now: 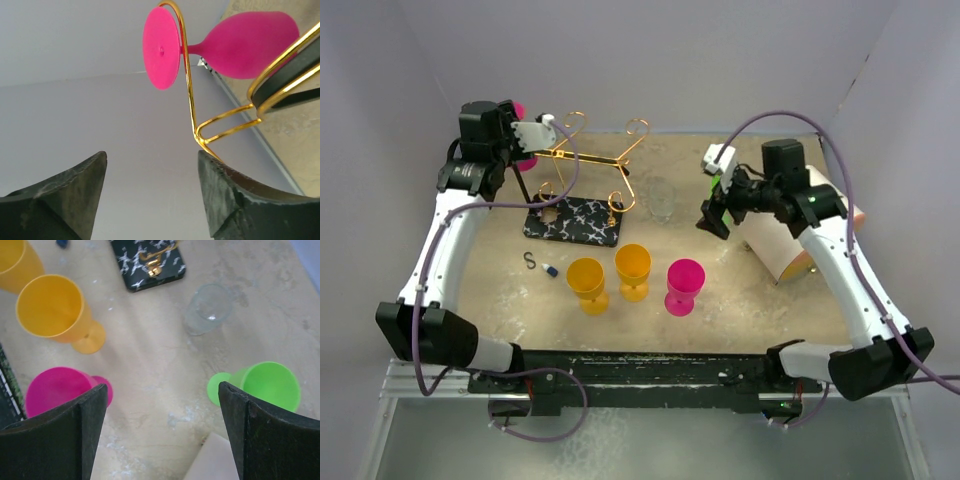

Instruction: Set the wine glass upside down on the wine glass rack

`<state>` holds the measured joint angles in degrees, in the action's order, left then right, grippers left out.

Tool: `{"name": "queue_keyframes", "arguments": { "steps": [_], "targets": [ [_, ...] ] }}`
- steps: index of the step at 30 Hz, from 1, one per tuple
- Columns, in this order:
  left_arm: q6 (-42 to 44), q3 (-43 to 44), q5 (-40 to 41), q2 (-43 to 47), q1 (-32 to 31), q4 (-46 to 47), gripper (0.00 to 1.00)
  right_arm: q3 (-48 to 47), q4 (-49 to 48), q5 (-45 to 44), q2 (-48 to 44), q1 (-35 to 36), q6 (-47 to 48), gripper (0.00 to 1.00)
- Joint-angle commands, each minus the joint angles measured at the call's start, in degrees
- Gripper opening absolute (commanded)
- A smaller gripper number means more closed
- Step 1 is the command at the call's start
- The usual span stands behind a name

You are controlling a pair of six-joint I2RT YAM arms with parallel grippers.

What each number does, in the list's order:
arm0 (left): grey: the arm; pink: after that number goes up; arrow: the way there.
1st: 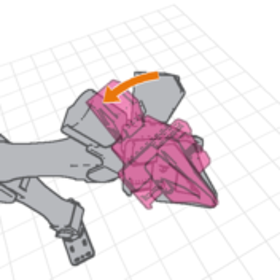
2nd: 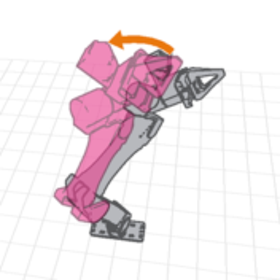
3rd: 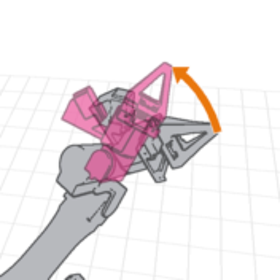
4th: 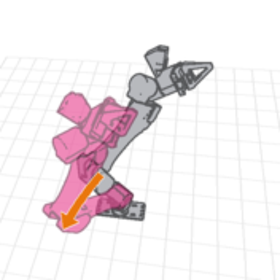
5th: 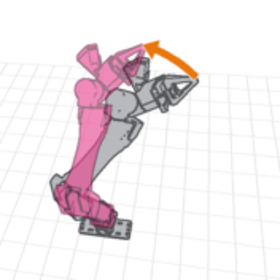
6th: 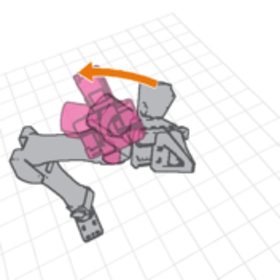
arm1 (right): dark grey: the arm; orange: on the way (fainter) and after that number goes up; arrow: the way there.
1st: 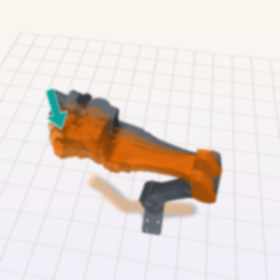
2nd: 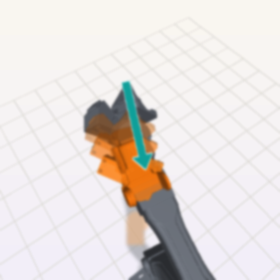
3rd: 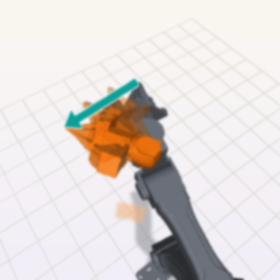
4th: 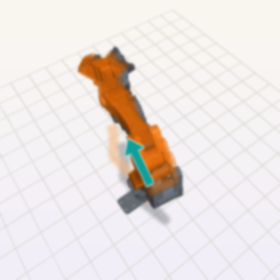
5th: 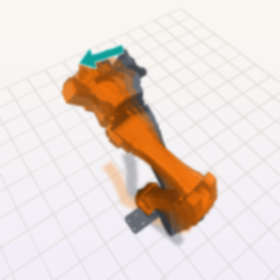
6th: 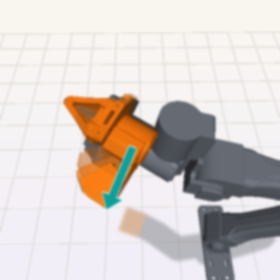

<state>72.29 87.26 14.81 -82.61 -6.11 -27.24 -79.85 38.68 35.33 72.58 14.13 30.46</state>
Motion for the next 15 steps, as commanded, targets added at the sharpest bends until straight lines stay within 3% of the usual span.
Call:
{"name": "queue_keyframes", "arguments": {
  "steps": [1, 5, 15],
  "targets": [
    [-10.3, 2.4, -3.1, 5.1, 0.1, -3.4, 0.81, 1.2, 6.0, -6.8, -0.7, 8.0, 1.3, 0.93],
    [-20.5, 4.8, -8.1, 8.1, 0.1, -5.8, 1.00, 3.6, 7.9, -8.3, 0.4, 11.2, 2.2, 0.91],
    [-29.7, 5.7, -10.1, 9.7, 0.1, -7.8, 0.99, 6.9, 8.9, -12.1, 3.9, 17.7, 1.8, 0.82]
  ]
}}
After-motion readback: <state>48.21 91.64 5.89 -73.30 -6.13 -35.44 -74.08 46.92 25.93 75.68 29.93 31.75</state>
